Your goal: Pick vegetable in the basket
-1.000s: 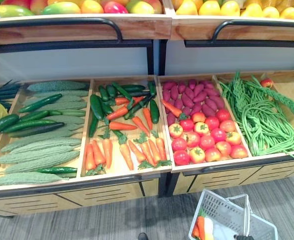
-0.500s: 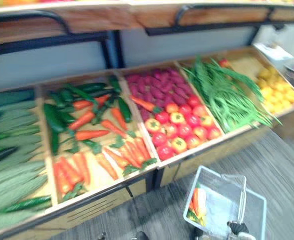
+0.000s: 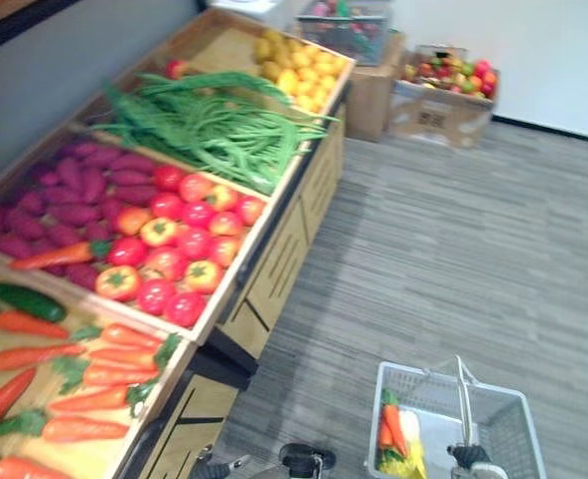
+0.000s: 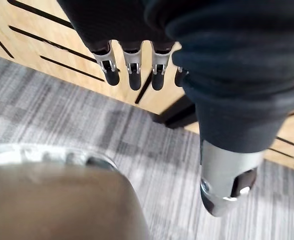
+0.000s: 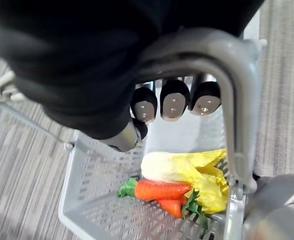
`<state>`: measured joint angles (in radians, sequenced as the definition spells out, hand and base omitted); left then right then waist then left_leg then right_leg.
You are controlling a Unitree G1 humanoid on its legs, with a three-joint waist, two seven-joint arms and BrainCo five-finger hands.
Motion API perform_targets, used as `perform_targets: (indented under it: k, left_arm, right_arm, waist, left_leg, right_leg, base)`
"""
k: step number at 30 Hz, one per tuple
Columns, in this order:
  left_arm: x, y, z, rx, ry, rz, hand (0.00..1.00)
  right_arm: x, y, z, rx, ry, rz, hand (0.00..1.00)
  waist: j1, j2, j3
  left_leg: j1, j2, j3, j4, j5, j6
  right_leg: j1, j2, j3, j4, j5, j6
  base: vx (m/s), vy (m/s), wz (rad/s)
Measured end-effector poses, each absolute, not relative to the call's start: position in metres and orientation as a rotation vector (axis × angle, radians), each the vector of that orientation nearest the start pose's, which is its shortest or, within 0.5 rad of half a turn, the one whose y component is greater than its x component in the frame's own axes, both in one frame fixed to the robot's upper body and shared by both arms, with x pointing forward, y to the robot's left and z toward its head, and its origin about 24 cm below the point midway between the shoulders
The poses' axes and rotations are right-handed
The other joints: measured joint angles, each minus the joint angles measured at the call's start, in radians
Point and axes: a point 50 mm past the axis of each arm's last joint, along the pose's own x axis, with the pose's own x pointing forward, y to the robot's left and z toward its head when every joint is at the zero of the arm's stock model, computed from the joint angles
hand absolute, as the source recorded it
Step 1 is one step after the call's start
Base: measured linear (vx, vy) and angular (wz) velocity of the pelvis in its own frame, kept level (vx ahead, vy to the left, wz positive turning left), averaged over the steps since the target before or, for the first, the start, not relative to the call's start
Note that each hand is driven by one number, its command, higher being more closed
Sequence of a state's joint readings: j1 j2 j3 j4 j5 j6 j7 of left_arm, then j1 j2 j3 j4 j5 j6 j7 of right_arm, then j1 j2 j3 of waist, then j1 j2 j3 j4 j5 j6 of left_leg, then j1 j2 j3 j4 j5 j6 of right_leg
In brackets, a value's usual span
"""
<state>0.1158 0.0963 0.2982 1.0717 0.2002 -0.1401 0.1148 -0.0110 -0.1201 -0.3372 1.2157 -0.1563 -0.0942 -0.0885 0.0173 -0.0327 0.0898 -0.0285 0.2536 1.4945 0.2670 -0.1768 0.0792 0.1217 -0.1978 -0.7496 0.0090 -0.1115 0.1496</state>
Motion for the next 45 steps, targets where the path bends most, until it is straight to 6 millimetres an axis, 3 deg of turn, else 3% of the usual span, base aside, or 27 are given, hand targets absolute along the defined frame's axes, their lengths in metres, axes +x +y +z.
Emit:
perform_targets:
  k: [2, 3, 4, 5, 6, 7, 8, 9, 10, 14, 25, 27, 29, 32, 34, 38, 41, 45]
  left_arm:
    - [0.078, 0.23, -0.156, 0.185, 1.044, 0.34, 0.0]
    - [0.075, 0.23, -0.156, 0.192, 1.046, 0.347, 0.0]
    - [0.071, 0.231, -0.156, 0.195, 1.053, 0.357, 0.0]
    - [0.07, 0.231, -0.156, 0.198, 1.056, 0.361, 0.0]
    - [0.068, 0.23, -0.157, 0.201, 1.06, 0.357, 0.0]
    - [0.07, 0.224, -0.158, 0.193, 1.057, 0.342, 0.0]
    - [0.069, 0.22, -0.158, 0.19, 1.058, 0.332, 0.0]
    - [0.068, 0.213, -0.16, 0.182, 1.061, 0.315, 0.0]
    - [0.07, 0.214, -0.159, 0.194, 1.054, 0.3, 0.0]
    - [0.08, 0.221, -0.155, 0.225, 1.008, 0.296, 0.0]
    - [0.073, 0.22, -0.157, 0.257, 1.041, 0.257, 0.0]
    - [0.069, 0.221, -0.158, 0.266, 1.052, 0.251, 0.0]
    - [0.067, 0.222, -0.158, 0.269, 1.059, 0.247, 0.0]
    - [0.061, 0.227, -0.158, 0.28, 1.069, 0.258, 0.0]
    - [0.056, 0.232, -0.158, 0.274, 1.081, 0.285, 0.0]
    - [0.055, 0.232, -0.157, 0.276, 1.083, 0.286, 0.0]
    - [0.054, 0.229, -0.159, 0.263, 1.09, 0.287, 0.0]
    - [0.049, 0.227, -0.16, 0.19, 1.099, 0.352, 0.0]
  right_arm:
    - [0.085, -0.231, -0.161, -0.095, 1.129, -0.357, 1.0]
    - [0.08, -0.234, -0.162, -0.103, 1.138, -0.372, 1.0]
    - [0.08, -0.237, -0.16, -0.133, 1.133, -0.358, 1.0]
    - [0.08, -0.237, -0.16, -0.15, 1.131, -0.341, 1.0]
    - [0.084, -0.239, -0.158, -0.176, 1.11, -0.321, 1.0]
    - [0.086, -0.247, -0.156, -0.2, 1.095, -0.325, 1.0]
    - [0.086, -0.249, -0.155, -0.213, 1.095, -0.321, 1.0]
    - [0.091, -0.252, -0.153, -0.227, 1.076, -0.313, 1.0]
    - [0.091, -0.247, -0.154, -0.216, 1.07, -0.308, 1.0]
    - [0.095, -0.236, -0.156, -0.189, 1.054, -0.289, 1.0]
    - [0.102, -0.238, -0.152, -0.201, 1.014, -0.286, 1.0]
    - [0.108, -0.238, -0.15, -0.201, 0.993, -0.285, 1.0]
    - [0.111, -0.239, -0.149, -0.203, 0.981, -0.289, 1.0]
    - [0.104, -0.233, -0.152, -0.188, 0.995, -0.284, 1.0]
    - [0.1, -0.223, -0.155, -0.166, 1.007, -0.272, 1.0]
    - [0.101, -0.222, -0.156, -0.167, 1.014, -0.263, 1.0]
    - [0.096, -0.228, -0.157, -0.153, 1.042, -0.3, 1.0]
    - [0.086, -0.225, -0.161, -0.135, 1.09, -0.289, 1.0]
  waist:
    - [-0.007, 0.006, -0.007]
    - [-0.007, 0.006, -0.007]
    - [-0.001, 0.008, -0.006]
    - [0.003, 0.006, -0.004]
    - [0.013, -0.002, 0.003]
    - [0.021, 0.009, 0.005]
    - [0.028, 0.02, 0.004]
    - [0.034, 0.051, 0.004]
    - [0.038, 0.049, 0.004]
    - [0.041, 0.022, 0.017]
    - [0.041, 0.013, 0.016]
    - [0.04, 0.0, 0.024]
    - [0.04, 0.007, 0.025]
    - [0.037, -0.028, 0.019]
    - [0.037, -0.048, 0.006]
    - [0.04, -0.053, -0.002]
    - [0.037, -0.027, -0.016]
    - [0.039, -0.013, -0.058]
  left_leg:
    - [0.024, 0.078, -0.015, 0.082, -0.002, 0.003]
    - [0.028, 0.129, -0.1, 0.155, 0.006, -0.005]
    - [0.007, 0.16, -0.271, 0.214, 0.03, -0.014]
    - [-0.011, 0.165, -0.386, 0.241, 0.049, -0.015]
    - [-0.077, 0.129, -0.645, 0.254, 0.044, -0.057]
    - [-0.101, 0.014, -0.913, 0.154, 0.005, -0.12]
    - [-0.104, -0.04, -1.03, 0.092, 0.005, -0.127]
    - [-0.1, -0.104, -1.197, -0.032, 0.074, -0.144]
    - [-0.068, -0.111, -1.268, -0.077, 0.07, -0.169]
    - [-0.088, -0.123, -1.293, -0.096, 0.072, -0.172]
    - [-0.015, -0.165, -1.261, -0.198, 0.085, -0.154]
    - [0.011, -0.174, -1.249, -0.206, 0.065, -0.148]
    - [0.044, -0.172, -1.247, -0.216, 0.056, -0.144]
    - [0.091, -0.184, -1.263, -0.227, 0.045, -0.139]
    - [0.094, -0.188, -1.296, -0.25, 0.047, -0.139]
    - [0.083, -0.195, -1.323, -0.279, 0.081, -0.129]
    - [0.082, -0.197, -1.366, -0.287, 0.088, -0.127]
    - [0.052, -0.192, -1.418, -0.288, 0.092, -0.135]
  right_leg:
    - [0.005, 0.027, 0.028, 0.012, -0.003, -0.006]
    - [0.006, 0.039, 0.067, 0.02, -0.012, -0.02]
    - [0.004, 0.043, 0.119, 0.026, -0.017, -0.03]
    - [0.002, 0.041, 0.15, 0.029, -0.018, -0.032]
    - [0.003, 0.025, 0.205, 0.029, -0.016, -0.043]
    - [-0.015, 0.004, 0.258, 0.041, -0.014, -0.045]
    - [-0.03, 0.0, 0.291, 0.051, -0.014, -0.045]
    - [-0.054, 0.019, 0.342, 0.065, -0.013, -0.043]
    - [-0.072, 0.034, 0.378, 0.062, -0.009, -0.038]
    - [-0.119, 0.033, 0.437, 0.036, 0.029, -0.041]
    - [-0.161, 0.003, 0.53, 0.074, 0.048, -0.034]
    - [-0.214, -0.015, 0.551, 0.193, 0.034, -0.04]
    - [-0.261, -0.026, 0.567, 0.335, 0.034, -0.041]
    - [-0.291, -0.059, 0.568, 0.494, 0.037, -0.045]
    - [-0.278, -0.068, 0.539, 0.462, 0.04, -0.048]
    - [-0.233, -0.052, 0.536, 0.343, 0.045, -0.054]
    - [-0.195, -0.043, 0.532, 0.294, 0.044, -0.053]
    - [-0.128, -0.024, 0.472, 0.162, 0.043, -0.052]
  base:
    - [-0.12, -0.132, -0.53]
    - [-0.18, -0.106, -0.94]
    - [-0.15, -0.082, -1.08]
    - [-0.15, -0.055, -1.17]
    - [-0.09, 0.035, -1.23]
    - [-0.11, 0.063, -1.27]
    - [-0.05, 0.141, -1.31]
    - [0.05, 0.127, -1.08]
    - [0.08, 0.098, -0.86]
    - [0.0, 0.071, -0.35]
    - [-0.04, 0.058, -0.19]
    - [-0.03, 0.065, -0.37]
    - [-0.06, 0.079, -0.18]
    - [-0.03, 0.047, 0.14]
    - [0.07, 0.001, 0.19]
    - [0.1, 0.012, 0.16]
    - [0.12, -0.015, 0.32]
    - [0.15, -0.061, 0.35]
